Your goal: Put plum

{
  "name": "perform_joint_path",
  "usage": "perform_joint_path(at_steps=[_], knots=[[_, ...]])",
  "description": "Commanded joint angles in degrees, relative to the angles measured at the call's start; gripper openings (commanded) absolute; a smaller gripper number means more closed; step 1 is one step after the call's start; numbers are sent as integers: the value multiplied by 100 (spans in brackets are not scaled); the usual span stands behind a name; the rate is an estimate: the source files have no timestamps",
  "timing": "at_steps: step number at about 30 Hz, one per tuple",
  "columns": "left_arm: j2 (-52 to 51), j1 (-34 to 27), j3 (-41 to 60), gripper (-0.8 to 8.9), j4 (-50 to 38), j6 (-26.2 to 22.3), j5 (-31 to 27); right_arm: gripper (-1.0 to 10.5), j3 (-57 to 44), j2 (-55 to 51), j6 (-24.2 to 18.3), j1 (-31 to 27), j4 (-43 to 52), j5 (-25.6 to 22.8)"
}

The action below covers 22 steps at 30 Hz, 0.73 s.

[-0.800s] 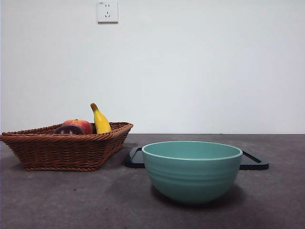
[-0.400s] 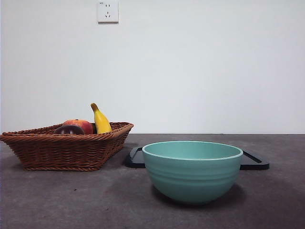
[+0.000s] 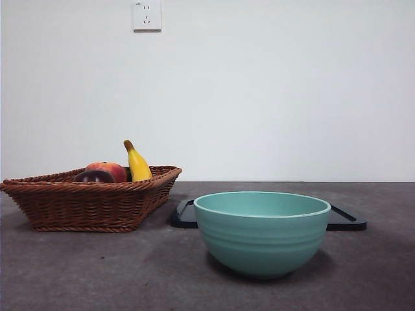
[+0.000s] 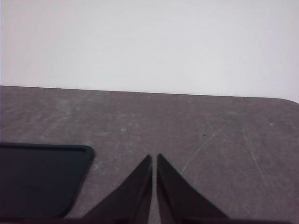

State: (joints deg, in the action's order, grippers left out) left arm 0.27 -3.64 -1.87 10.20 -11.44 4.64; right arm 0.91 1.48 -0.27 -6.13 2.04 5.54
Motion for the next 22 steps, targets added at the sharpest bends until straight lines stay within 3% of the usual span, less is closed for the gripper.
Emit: perform_joint_path(at_steps=[1, 11, 22], knots=[[-9, -15, 118, 6, 48, 13, 4, 8, -31, -74, -63, -11, -52, -120], [-9, -15, 118, 6, 48, 13, 2, 8, -31, -129, -57, -11, -1200, -262], [-9, -15, 118, 7, 48, 13, 4, 8, -26, -129, 20, -7, -1099, -260]])
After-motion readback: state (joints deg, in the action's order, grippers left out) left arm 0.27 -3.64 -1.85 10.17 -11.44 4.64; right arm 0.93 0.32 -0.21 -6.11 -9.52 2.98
